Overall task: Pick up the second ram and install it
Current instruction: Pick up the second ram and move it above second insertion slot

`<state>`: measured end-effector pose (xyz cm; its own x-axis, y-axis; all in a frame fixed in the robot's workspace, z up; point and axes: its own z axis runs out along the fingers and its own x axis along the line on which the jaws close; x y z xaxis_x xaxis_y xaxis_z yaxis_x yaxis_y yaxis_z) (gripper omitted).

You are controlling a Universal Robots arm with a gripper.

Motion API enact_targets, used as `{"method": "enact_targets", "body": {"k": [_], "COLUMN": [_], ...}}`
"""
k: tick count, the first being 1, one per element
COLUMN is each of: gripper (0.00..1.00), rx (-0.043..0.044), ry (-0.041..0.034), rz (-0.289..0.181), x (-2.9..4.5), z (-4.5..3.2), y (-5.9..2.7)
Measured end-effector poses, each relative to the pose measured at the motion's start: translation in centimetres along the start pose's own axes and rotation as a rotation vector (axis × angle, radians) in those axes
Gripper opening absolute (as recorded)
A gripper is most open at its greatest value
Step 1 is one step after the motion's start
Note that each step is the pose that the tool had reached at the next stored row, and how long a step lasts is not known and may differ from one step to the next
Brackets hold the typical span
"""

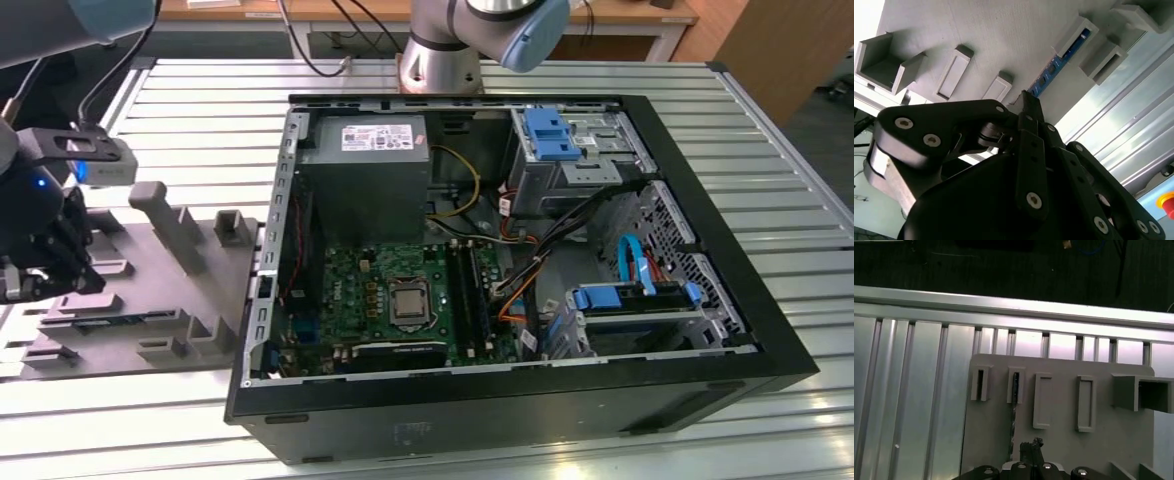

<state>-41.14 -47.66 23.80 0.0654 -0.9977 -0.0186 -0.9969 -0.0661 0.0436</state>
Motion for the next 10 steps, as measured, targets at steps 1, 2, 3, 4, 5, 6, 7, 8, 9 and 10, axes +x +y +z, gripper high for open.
{"method": "enact_targets", "body": {"k": [1,2,3,4,5,6,7,8,9,10], "gripper": [0.11,0.11,0.11,0.11,0.11,0.11,0.11,0.11,0.11,0.11], "rx": [0.0001,0.0003,0.0004,0.0004,0.0005,0.0006,0.0007,0.0007,0.0008,0.0009], "ry": [-0.0004,-0.0007,-0.0009,-0.0011,-0.0013,-0.0015,-0.0018,-0.0022,-0.0028,-0.0037], "rz": [0.008,0.015,0.022,0.026,0.029,0.032,0.035,0.037,0.039,0.04], "x": [0.05,0.1,0.18,0.27,0.38,0.49,0.59,0.72,0.86,1.02], "z": [0.03,0.07,0.11,0.14,0.18,0.22,0.26,0.29,0.33,0.38], "y": [0.0,0.0,0.0,0.01,0.01,0.02,0.03,0.03,0.04,0.05]}}
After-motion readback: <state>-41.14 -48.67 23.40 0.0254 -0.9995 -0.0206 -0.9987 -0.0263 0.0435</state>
